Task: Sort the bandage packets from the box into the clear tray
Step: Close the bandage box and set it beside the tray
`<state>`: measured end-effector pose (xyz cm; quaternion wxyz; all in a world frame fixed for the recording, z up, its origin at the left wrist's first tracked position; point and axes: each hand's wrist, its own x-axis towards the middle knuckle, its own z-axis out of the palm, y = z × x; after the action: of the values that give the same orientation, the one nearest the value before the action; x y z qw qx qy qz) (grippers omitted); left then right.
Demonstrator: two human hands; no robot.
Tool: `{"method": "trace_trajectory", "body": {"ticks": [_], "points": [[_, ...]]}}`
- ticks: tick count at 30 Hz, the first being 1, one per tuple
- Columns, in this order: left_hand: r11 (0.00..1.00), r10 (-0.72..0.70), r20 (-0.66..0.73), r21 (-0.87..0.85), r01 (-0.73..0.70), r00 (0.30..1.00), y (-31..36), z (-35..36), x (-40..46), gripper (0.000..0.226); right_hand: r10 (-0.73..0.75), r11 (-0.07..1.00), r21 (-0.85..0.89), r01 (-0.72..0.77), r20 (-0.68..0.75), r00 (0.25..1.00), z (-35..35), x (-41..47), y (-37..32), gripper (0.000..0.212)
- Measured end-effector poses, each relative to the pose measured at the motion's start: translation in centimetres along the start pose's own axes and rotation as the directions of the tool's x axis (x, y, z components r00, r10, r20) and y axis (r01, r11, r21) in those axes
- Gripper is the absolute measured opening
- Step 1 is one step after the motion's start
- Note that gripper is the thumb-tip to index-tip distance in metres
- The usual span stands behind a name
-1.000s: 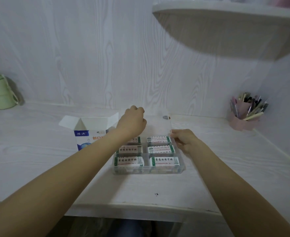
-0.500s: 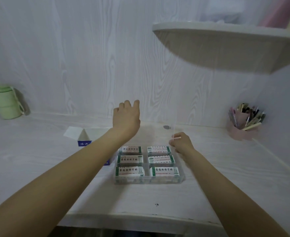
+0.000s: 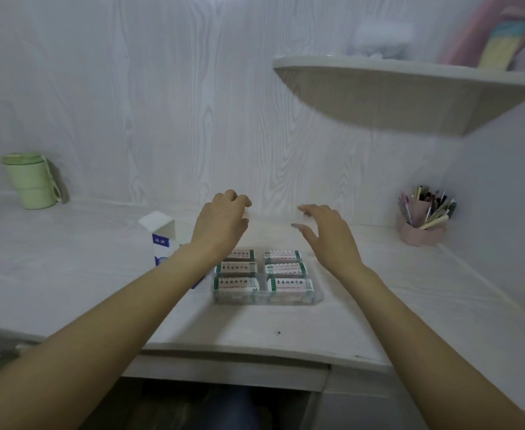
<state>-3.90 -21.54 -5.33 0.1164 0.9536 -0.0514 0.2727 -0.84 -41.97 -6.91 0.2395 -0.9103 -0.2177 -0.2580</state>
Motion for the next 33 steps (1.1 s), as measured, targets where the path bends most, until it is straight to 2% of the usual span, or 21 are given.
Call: {"method": "trace_trajectory", "body": {"ticks": [2, 7, 18, 22, 25, 33], "points": [[1.000, 0.002, 0.060, -0.006, -0.001, 0.998, -0.2, -0.1, -1.3, 0.039, 0.013, 1.000, -0.028, -0.012, 0.037, 0.999, -0.1, -1.0, -0.3, 0.029], [0.999, -0.041, 0.164, 0.026, 0.037, 0.986, -0.7, 0.1, -3.8, 0.036, 0.028, 0.998, -0.066, -0.022, 0.095, 0.995, -0.2, -3.2, -0.9, 0.027], [0.979, 0.051, 0.326, 0.170, -0.111, 0.944, -0.8, 1.6, -7.5, 0.032, 0.067, 0.985, -0.174, -0.019, 0.275, 0.959, 0.9, -7.7, -0.8, 0.040], [0.879, 0.172, 0.285, 0.388, -0.277, 0.943, -1.4, 3.1, -7.9, 0.031, 0.074, 0.979, -0.205, -0.013, 0.296, 0.952, 1.5, -8.2, -0.7, 0.040], [0.814, 0.235, 0.289, 0.464, -0.351, 0.928, -1.5, 3.8, -8.5, 0.037, 0.081, 0.975, -0.224, -0.012, 0.301, 0.950, 2.0, -8.6, -0.6, 0.040], [0.929, 0.127, 0.303, 0.296, -0.220, 0.945, -0.7, 3.6, -9.4, 0.028, 0.082, 0.964, -0.265, -0.001, 0.293, 0.953, 2.5, -9.2, -0.6, 0.041]]}}
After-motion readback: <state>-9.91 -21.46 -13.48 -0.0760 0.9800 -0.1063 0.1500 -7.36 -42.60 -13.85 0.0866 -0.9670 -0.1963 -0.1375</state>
